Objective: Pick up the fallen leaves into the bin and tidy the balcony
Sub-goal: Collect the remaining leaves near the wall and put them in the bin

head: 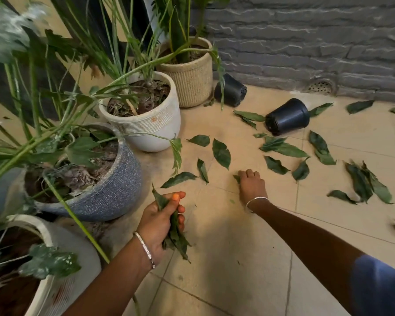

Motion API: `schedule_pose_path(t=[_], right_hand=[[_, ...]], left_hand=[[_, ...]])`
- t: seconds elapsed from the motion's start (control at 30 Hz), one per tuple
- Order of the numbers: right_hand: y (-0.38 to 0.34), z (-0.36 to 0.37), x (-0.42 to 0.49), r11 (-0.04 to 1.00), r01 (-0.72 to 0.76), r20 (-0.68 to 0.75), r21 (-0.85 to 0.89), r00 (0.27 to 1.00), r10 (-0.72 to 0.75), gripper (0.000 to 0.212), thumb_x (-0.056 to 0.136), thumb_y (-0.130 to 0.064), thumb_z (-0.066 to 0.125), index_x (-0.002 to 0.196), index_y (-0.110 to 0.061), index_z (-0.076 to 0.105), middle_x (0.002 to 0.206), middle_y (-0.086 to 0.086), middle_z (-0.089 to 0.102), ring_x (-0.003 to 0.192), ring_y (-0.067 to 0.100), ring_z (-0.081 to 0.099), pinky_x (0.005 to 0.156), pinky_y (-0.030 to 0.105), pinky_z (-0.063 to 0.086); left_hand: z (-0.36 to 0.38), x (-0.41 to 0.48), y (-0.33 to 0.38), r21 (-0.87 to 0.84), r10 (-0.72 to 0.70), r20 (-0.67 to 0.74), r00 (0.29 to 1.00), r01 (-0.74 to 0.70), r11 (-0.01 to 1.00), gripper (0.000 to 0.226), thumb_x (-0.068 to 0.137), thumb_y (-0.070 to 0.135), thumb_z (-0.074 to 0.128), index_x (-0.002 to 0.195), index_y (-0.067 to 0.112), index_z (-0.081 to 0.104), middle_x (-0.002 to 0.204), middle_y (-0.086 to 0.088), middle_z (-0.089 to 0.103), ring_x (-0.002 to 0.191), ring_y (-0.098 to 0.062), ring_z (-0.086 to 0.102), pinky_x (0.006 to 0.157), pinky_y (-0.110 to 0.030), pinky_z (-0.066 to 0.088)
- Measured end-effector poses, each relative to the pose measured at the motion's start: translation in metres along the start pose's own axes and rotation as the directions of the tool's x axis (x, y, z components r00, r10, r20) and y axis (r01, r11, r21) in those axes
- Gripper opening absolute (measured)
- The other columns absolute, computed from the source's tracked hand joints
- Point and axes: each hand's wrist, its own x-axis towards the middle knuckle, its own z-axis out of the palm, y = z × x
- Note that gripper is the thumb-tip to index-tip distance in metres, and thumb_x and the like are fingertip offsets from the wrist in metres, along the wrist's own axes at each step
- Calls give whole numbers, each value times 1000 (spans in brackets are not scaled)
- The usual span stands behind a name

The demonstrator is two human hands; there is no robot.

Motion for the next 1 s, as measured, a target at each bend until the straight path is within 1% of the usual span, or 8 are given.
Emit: schedule_pose_path(t=[0.17,0.3,0.43,0.5,0.57,0.73,0.93,1.0], right_hand=[[-17,3,3,944,-30,-108,327,992,69,38,90,1,61,126,-5,56,125,12,50,106,27,55,99,35,49],[-54,-3,14,892,-3,-196,453,975,103,27,90,-1,57,117,-5,56,117,9,43,79,19,52,75,23,46],[-90,-4,44,856,46,-153,514,987,39,22,96,-11,49,101,3,66,106,19,56,86,32,56,73,31,41],[-104,-6,56,854,81,-157,513,988,0,25,95,-14,49,90,4,65,92,19,57,86,34,56,67,31,34],[-114,-6,66,871,63,-128,488,992,0,26,91,-25,53,92,-1,59,87,17,58,82,34,58,65,33,40],[-113,7,76,944,-66,72,323,996,45,63,89,-47,63,132,-11,35,104,15,64,93,36,64,67,38,48],[-106,21,73,988,64,38,143,997,-70,31,101,-32,44,121,-10,51,110,14,65,94,33,64,74,38,51],[-105,20,70,975,64,6,213,998,-67,31,101,-28,44,120,-6,54,110,14,64,94,33,64,72,35,47]], left_hand=[[-14,-3,6,-35,18,-16,1000,-19,999,17,96,17,56,102,8,69,61,0,48,41,-7,42,36,-18,37],[-20,-6,15,-63,37,-25,999,-38,997,18,98,18,53,101,9,68,60,1,46,41,-6,40,37,-16,35],[-22,-4,18,-106,63,-46,997,-67,992,18,97,19,53,101,8,67,58,2,45,39,-6,38,36,-16,33],[-25,-2,17,-108,68,-54,996,-74,991,18,97,19,53,101,8,68,58,2,45,39,-6,38,36,-16,33],[-27,1,17,-106,68,-65,996,-74,992,18,97,19,54,100,9,68,58,1,45,39,-6,38,37,-16,33],[-27,7,19,-147,71,-80,994,-82,986,19,97,20,54,100,8,69,58,2,45,39,-6,38,37,-16,34],[-22,12,18,-154,49,-69,996,-59,986,20,96,24,56,102,9,69,58,3,46,41,-6,39,37,-18,35],[-22,12,18,-150,38,-76,996,-49,987,21,95,24,57,103,10,69,58,3,46,41,-6,40,37,-18,36]])
